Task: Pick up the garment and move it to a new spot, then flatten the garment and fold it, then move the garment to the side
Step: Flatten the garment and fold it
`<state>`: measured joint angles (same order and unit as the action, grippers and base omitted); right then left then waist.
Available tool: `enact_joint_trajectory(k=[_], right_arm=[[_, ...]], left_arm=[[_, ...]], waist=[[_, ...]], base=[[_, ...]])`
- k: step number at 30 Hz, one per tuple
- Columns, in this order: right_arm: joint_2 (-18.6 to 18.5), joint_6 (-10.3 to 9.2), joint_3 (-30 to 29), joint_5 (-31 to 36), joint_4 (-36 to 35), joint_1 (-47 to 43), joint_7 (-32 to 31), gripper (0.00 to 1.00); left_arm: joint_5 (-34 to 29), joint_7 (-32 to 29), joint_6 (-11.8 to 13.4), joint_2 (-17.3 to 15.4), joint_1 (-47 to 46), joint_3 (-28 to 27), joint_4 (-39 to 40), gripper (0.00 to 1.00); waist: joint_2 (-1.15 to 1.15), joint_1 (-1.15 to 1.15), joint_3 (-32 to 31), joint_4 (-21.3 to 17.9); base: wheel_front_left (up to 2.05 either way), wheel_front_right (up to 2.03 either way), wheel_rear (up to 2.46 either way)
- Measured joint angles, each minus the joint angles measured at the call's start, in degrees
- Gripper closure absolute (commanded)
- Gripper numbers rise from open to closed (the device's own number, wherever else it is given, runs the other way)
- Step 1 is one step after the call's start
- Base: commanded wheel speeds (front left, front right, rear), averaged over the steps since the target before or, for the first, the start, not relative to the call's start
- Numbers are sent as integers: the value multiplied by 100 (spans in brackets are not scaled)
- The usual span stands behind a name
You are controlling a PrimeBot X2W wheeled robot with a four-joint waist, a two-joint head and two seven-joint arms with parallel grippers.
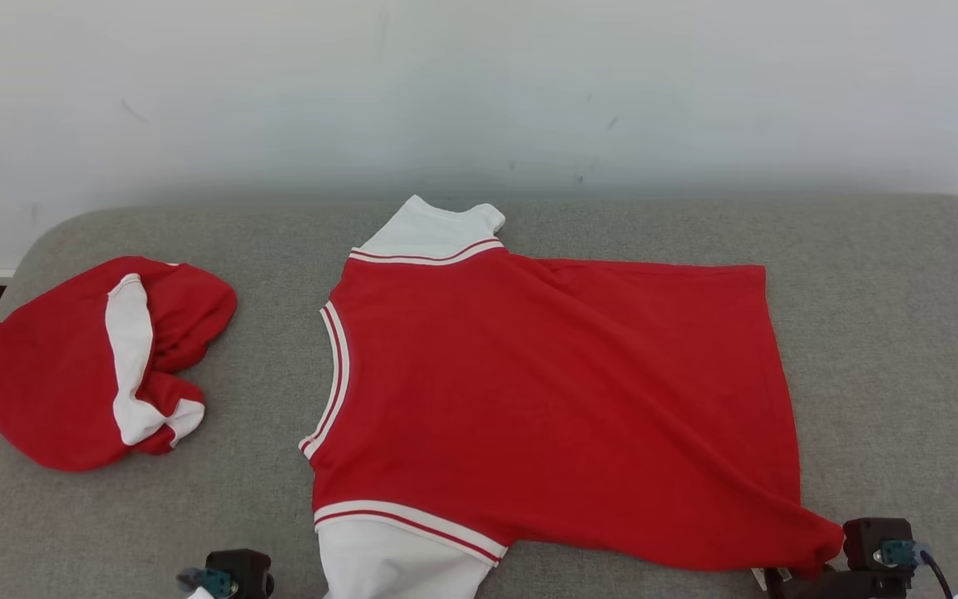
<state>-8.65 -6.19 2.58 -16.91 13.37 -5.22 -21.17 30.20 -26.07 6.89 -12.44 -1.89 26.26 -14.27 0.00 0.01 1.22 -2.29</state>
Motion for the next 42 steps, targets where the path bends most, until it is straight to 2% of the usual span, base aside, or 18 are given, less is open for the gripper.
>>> enact_joint_trajectory(k=[4, 5, 6, 7, 8, 9, 10, 11, 12, 13, 14, 15, 28, 29, 30, 35, 42], right_arm=[[-2, -21, -22, 42, 132, 149, 34, 0], [-1, -21, -22, 42, 167, 160, 49, 9], [0, -23, -22, 42, 197, 175, 49, 55], [3, -35, -22, 42, 236, 207, 51, 66], [5, -35, -22, 43, 275, 237, 53, 69], [11, -35, -22, 43, 305, 254, 58, 82], [14, -35, -22, 42, 331, 256, 59, 94], [20, -35, -22, 42, 353, 257, 71, 98], [24, -35, -22, 42, 374, 262, 86, 100], [26, -35, -22, 42, 400, 277, 107, 100], [29, -35, -22, 42, 433, 307, 108, 100], [31, -35, -22, 42, 466, 344, 109, 100], [42, -29, -41, 36, 628, 372, 257, 100], [42, -29, -42, 33, 642, 374, 260, 100], [43, -27, -43, 31, 655, 375, 270, 100], [48, -27, -45, 30, 706, 378, 309, 100], [60, 14, -40, 29, 800, 458, 355, 100]], left_arm=[[0, 46, -42, 27, -102, -1, -82, 0], [0, 47, -42, 34, -102, 1, -110, 0], [1, 47, -45, 46, -102, 2, -137, 0], [2, 67, -79, 62, -102, 1, -157, 9], [3, 89, -91, 76, -104, 1, -171, 23], [7, 90, -92, 86, -108, -1, -189, 53], [10, 96, -94, 89, -114, -4, -208, 57], [11, 97, -99, 89, -126, -9, -234, 62], [18, 99, -134, 90, -143, -13, -268, 79], [31, 121, -141, 94, -172, -12, -305, 85], [45, 142, -144, 102, -199, -14, -323, 99], [52, 147, -147, 111, -213, -13, -333, 100], [63, 337, -244, 111, -217, -65, -434, 100], [34, 342, -243, 79, -216, -38, -425, 52], [-18, 342, -243, 29, -217, 7, -421, 0], [-156, 349, -297, -160, -219, 98, -363, 0], [-265, 471, -646, -203, -371, 308, -135, 0]], waist=[[0, 0, 30, 7], [0, 0, 38, 9], [0, 0, 46, 11], [0, 0, 55, 14], [0, 0, 63, 17], [0, -1, 71, 20], [0, 0, 79, 23], [0, -1, 86, 26], [0, -1, 92, 29], [0, -1, 98, 32], [0, 0, 102, 35], [0, 0, 106, 38], [0, -1, 93, 54], [0, 0, 90, 56], [0, -1, 88, 59], [0, -1, 72, 83], [0, 0, 53, 105]], base=[[0, 0, 0], [0, 0, 0], [0, 0, 0], [0, 0, 0], [0, 0, 0], [0, 0, 0], [0, 0, 0], [0, 0, 0], [0, 0, 0], [0, 0, 0], [0, 0, 0], [0, 0, 0], [0, 0, 0], [0, 0, 0], [0, 0, 0], [0, 0, 0], [0, 0, 0]])
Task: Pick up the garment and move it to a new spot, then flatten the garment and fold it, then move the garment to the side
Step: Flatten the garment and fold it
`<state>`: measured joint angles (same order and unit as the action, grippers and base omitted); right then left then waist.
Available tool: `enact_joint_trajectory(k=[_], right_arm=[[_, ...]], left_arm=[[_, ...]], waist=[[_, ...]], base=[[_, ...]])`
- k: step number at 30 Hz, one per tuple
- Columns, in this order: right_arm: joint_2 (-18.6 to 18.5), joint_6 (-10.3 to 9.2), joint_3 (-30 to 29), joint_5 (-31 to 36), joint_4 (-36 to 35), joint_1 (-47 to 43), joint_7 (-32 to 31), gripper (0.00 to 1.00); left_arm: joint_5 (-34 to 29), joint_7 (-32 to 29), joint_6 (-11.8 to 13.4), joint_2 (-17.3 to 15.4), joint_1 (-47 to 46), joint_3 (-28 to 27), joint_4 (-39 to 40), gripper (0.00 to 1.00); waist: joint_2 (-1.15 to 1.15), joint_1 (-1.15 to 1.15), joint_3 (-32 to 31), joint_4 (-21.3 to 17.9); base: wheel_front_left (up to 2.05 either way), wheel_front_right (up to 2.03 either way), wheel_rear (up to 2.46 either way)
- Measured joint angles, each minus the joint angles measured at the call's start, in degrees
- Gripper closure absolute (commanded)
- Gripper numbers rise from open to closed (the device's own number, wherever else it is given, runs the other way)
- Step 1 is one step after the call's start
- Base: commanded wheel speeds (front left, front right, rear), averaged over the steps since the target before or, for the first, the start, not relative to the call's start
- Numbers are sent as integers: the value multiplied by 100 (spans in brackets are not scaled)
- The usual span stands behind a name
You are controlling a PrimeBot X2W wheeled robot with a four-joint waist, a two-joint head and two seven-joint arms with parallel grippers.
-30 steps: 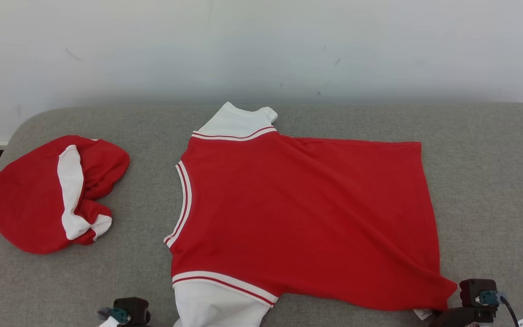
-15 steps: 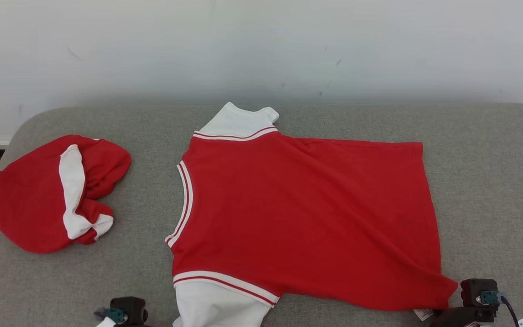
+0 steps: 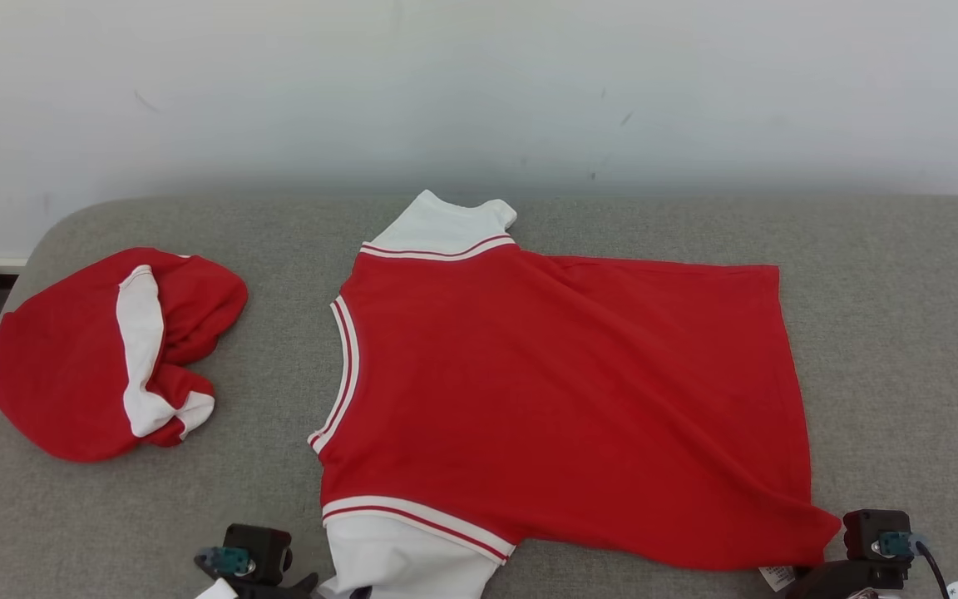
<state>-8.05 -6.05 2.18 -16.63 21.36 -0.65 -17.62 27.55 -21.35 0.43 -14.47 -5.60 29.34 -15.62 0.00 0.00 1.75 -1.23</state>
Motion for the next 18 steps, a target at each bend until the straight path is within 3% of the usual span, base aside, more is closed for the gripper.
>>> enact_joint_trajectory(k=[4, 6, 7, 8, 10, 11, 16, 18], right_arm=[[1, 7, 30, 0, 43, 24, 5, 100], [5, 10, 54, 0, 67, 61, 5, 100], [5, 10, 46, 0, 68, 68, 7, 100], [5, 11, 43, 0, 70, 69, 8, 100], [5, 19, 40, -1, 80, 71, 35, 100], [5, 20, 40, -1, 87, 71, 49, 100], [5, 26, 35, -7, 115, 71, 58, 100], [5, 26, 30, -9, 137, 71, 69, 100]], left_arm=[[-49, 5, -51, -1, -81, 73, -44, 2], [-48, 4, -46, -9, -69, 69, -100, 42], [-48, -7, -46, 0, -70, 78, -132, 45], [-47, -7, -46, 11, -70, 90, -157, 45], [-45, -29, -46, 20, -68, 93, -186, 34], [-45, -29, -46, 16, -62, 94, -197, 33], [-36, -75, -45, 10, -49, 92, -223, 92], [-27, -109, -37, 11, -37, 79, -236, 78]], waist=[[0, 0, -4, -6], [0, 0, -8, -31], [0, 0, -10, -42], [0, 0, -11, -49], [0, 0, -13, -56], [0, 0, -14, -60], [0, 0, -28, -76], [0, 0, -38, -77]], base=[[0, 0, 0], [0, 0, 0], [0, 0, 0], [0, 0, 0], [0, 0, 0], [0, 0, 0], [0, 0, 0], [0, 0, 0]])
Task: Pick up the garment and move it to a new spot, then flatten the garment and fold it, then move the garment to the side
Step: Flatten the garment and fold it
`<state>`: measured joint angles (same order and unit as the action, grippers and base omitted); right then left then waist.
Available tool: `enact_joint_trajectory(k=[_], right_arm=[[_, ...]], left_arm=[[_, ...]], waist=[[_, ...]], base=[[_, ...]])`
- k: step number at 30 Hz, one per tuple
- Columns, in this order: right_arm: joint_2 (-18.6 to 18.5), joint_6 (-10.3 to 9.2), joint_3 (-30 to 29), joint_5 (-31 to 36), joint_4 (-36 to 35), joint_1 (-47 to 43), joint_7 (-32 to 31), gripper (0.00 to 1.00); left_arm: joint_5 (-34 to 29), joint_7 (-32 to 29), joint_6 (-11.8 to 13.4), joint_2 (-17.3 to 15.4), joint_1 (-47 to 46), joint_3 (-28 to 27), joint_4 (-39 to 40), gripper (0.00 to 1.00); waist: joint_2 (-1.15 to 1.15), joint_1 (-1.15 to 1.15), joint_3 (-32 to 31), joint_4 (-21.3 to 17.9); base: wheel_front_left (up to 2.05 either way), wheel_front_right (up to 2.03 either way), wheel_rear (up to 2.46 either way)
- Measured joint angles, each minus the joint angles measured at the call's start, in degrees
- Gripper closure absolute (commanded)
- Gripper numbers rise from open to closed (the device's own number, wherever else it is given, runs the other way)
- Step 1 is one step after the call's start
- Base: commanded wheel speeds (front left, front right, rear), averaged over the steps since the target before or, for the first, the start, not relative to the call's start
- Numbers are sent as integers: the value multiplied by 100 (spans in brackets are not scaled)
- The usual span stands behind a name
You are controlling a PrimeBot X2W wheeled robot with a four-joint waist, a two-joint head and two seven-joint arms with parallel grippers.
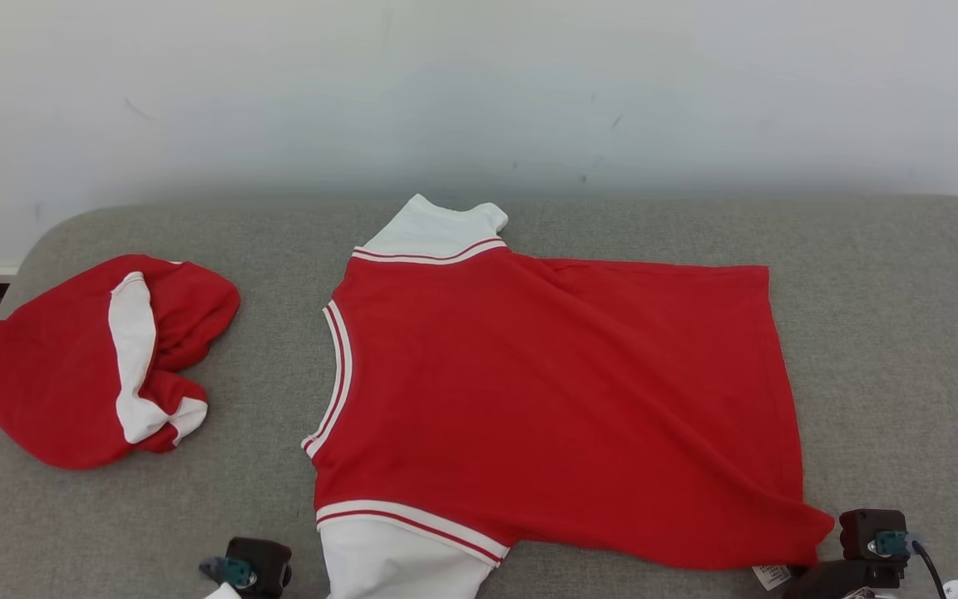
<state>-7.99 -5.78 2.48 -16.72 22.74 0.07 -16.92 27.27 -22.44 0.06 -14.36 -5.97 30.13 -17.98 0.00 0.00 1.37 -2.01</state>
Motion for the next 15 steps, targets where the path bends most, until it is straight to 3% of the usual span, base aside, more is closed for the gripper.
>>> enact_joint_trajectory(k=[1, 2, 3, 13, 14, 15], right_arm=[[0, 0, 0, 0, 11, 0, 7, 100], [0, 0, -1, -7, 24, 0, 12, 100], [0, 0, -2, -31, 37, 0, 14, 100], [0, 25, -3, -37, 115, 0, 37, 100], [0, 25, -2, -37, 119, 0, 37, 100], [0, 25, -1, -37, 121, 0, 37, 100]], left_arm=[[1, -30, 1, -1, 14, -4, -4, 58], [5, -30, 1, -1, 40, -9, -5, 22], [16, -32, 1, -3, 79, -12, -5, 1], [85, -122, 42, -15, 120, -15, -42, 2], [140, -122, 42, -14, 120, -16, -41, 33], [169, -122, 42, -13, 120, -19, -37, 53]], waist=[[0, 0, -6, 0], [0, 0, -12, 1], [0, 0, -19, 3], [0, 0, -80, 39], [0, 0, -83, 41], [0, 0, -85, 42]], base=[[0, 0, 0], [0, 0, 0], [0, 0, 0], [0, 0, 0], [0, 0, 0], [0, 0, 0]])
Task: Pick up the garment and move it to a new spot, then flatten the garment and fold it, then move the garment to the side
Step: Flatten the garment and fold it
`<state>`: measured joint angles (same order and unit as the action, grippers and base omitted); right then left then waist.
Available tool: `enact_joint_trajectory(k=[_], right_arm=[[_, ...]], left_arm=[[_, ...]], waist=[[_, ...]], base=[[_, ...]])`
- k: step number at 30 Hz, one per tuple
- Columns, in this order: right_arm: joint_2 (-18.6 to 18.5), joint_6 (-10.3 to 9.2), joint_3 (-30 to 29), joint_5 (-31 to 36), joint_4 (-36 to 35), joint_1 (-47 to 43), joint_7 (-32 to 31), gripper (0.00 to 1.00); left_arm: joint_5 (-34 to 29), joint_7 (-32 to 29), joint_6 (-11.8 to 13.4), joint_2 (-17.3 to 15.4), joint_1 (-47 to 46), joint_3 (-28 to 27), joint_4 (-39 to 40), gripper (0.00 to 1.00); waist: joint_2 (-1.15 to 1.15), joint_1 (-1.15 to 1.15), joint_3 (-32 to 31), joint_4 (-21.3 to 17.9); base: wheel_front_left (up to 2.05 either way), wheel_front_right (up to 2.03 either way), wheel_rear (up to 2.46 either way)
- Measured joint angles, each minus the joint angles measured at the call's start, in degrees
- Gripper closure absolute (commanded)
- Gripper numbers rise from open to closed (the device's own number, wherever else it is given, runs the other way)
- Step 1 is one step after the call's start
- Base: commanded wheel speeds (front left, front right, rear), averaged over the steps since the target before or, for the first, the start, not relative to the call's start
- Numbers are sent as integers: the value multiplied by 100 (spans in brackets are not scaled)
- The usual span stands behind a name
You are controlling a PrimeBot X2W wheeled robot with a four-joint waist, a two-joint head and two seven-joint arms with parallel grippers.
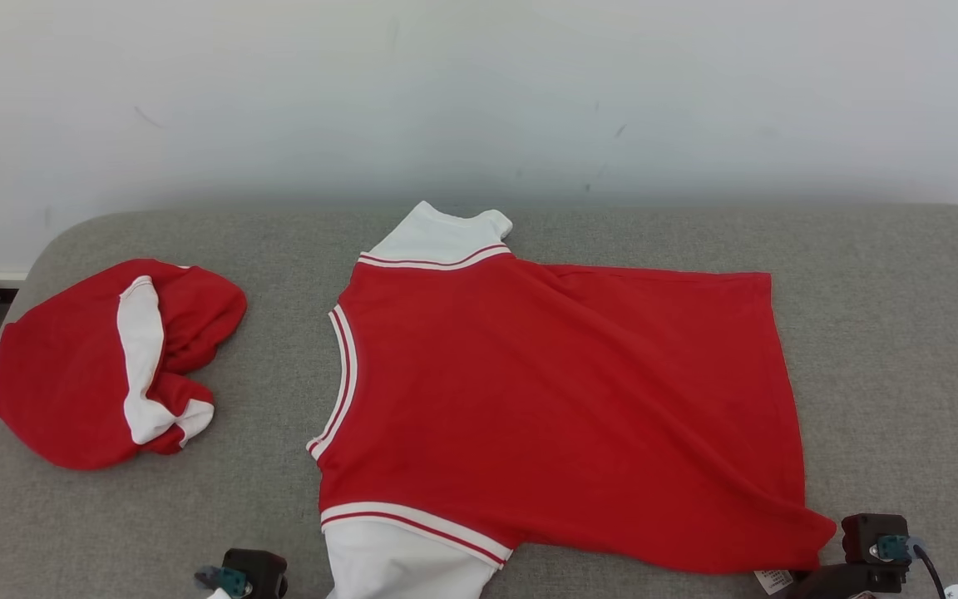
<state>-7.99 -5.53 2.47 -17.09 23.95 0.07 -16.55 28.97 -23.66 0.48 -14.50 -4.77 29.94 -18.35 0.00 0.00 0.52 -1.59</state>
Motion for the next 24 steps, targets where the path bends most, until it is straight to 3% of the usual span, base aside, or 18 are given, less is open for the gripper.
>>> enact_joint_trajectory(k=[2, 4, 6, 7, 9, 10, 12, 14, 15, 17, 18, 24], right_arm=[[0, 0, 0, 0, 3, 0, 1, 100], [0, 0, 0, -1, 7, 0, 10, 100], [0, 0, 0, -2, 11, 0, 20, 100], [1, 0, 0, -2, 13, 0, 25, 100], [3, 0, 0, -4, 16, 3, 29, 100], [3, 0, 0, -4, 16, 3, 29, 100], [7, 0, 0, -18, 27, 12, 43, 100], [9, 1, -1, -42, 33, 17, 44, 100], [10, 1, -1, -47, 35, 20, 45, 100], [12, 1, -1, -47, 42, 24, 51, 100], [13, 2, -1, -47, 45, 25, 52, 100], [12, 33, -23, -68, 55, 26, 79, 100]], left_arm=[[5, 1, 0, 0, 0, -8, 23, 73], [5, 7, 1, -1, 0, -19, 35, 67], [4, 16, 2, -10, -1, -26, 35, 41], [4, 26, 2, -12, -2, -34, 34, 21], [3, 32, 3, -14, -3, -42, 33, 6], [3, 32, 3, -14, -3, -42, 33, 16], [3, 33, 3, -12, -3, -42, 31, 22], [3, 53, 3, -10, -3, -41, 30, 37], [3, 54, 2, -9, -3, -38, 30, 53], [3, 59, 0, -8, -4, -34, 29, 96], [3, 58, 0, -7, -4, -31, 29, 100], [15, 59, -1, -5, -4, -31, 36, 100]], waist=[[0, 0, -1, 0], [0, 0, 0, -1], [0, 0, 4, -5], [0, 0, 7, -7], [0, 0, 12, -14], [0, 0, 12, -14], [0, 0, 17, -21], [0, 0, 20, -28], [0, 0, 21, -31], [0, 0, 24, -35], [0, 0, 24, -35], [0, 0, 24, -26]], base=[[0, 0, 0], [0, 0, 0], [0, 0, 0], [0, 0, 0], [0, 0, 0], [0, 0, 0], [0, 0, 0], [0, 0, 0], [0, 0, 0], [0, 0, 0], [0, 0, 0], [0, 0, 0]])
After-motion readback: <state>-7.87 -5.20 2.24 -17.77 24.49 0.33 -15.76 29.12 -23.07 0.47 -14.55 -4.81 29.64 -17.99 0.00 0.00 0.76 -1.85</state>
